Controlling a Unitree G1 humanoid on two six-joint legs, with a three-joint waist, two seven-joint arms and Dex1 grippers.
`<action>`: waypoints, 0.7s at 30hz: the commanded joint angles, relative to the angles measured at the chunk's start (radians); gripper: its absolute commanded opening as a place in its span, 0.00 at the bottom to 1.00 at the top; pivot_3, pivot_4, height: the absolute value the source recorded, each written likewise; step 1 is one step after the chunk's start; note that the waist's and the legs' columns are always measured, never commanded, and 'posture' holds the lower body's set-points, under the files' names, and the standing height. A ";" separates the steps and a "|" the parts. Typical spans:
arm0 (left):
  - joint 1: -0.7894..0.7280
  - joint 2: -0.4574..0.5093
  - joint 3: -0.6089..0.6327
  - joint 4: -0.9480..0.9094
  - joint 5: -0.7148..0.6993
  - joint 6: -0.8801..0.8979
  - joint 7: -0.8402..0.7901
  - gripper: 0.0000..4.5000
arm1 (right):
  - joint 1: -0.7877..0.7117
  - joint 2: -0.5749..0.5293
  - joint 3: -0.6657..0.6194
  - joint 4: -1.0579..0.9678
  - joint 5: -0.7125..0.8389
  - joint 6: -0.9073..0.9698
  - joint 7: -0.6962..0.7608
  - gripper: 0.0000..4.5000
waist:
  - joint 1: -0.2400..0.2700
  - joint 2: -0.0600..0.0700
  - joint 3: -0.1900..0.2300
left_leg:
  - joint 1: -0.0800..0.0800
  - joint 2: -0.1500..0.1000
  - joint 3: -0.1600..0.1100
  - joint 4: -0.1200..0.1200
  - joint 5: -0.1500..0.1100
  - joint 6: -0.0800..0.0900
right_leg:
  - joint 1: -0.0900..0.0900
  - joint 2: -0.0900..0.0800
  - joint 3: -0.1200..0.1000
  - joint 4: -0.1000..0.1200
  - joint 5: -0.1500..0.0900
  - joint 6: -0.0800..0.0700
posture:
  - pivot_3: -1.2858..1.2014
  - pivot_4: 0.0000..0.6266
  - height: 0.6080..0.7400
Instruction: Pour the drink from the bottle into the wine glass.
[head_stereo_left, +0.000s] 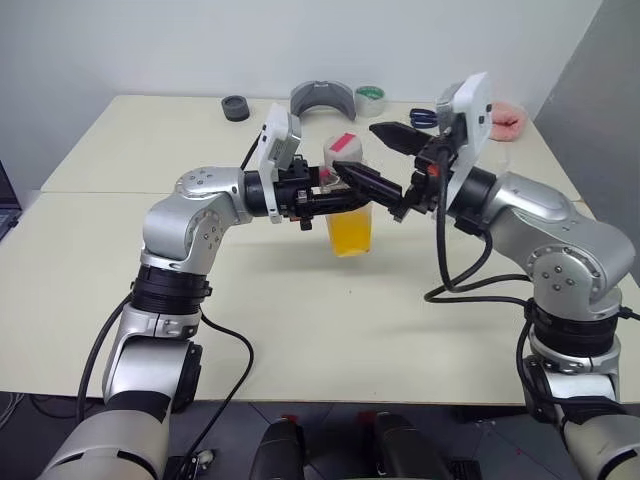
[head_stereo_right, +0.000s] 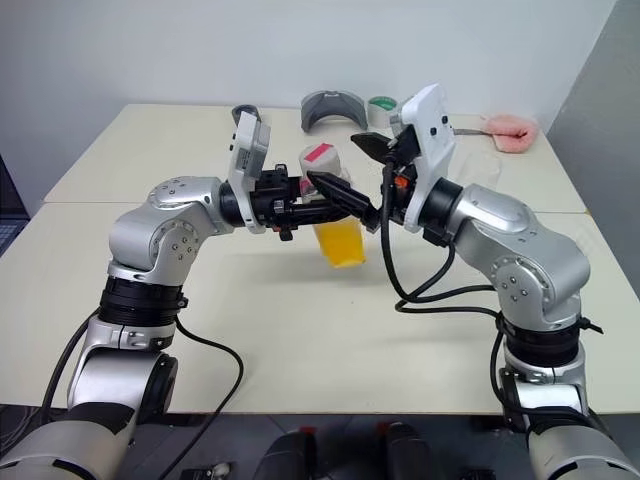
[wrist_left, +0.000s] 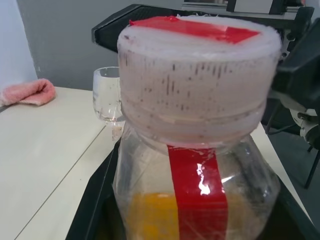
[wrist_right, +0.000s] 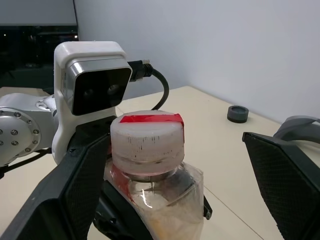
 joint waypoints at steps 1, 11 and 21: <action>-0.027 0.003 0.025 -0.025 -0.007 -0.023 -0.010 0.44 | 0.003 -0.033 -0.067 -0.026 0.016 -0.007 0.001 0.99 | 0.000 0.000 0.000 | 0.000 0.000 0.000 0.000 0.000 0.000 | 0.000 0.000 0.000 0.000 0.000 0.000 | 0.52 0.24 1.00; -0.031 0.000 0.023 -0.023 -0.006 -0.029 -0.013 0.44 | 0.010 -0.080 -0.055 -0.012 -0.003 -0.023 0.009 0.99 | 0.000 0.000 0.000 | 0.000 0.000 0.000 0.000 0.000 0.000 | 0.000 0.000 0.000 0.000 0.000 0.000 | 0.52 0.24 1.00; -0.029 -0.004 0.023 -0.031 -0.006 -0.027 -0.011 0.44 | 0.056 -0.128 -0.072 -0.022 -0.001 -0.028 0.046 0.99 | 0.000 0.000 0.000 | 0.000 0.000 0.001 0.000 0.000 0.000 | 0.000 0.000 0.001 0.000 0.000 0.000 | 0.52 0.24 1.00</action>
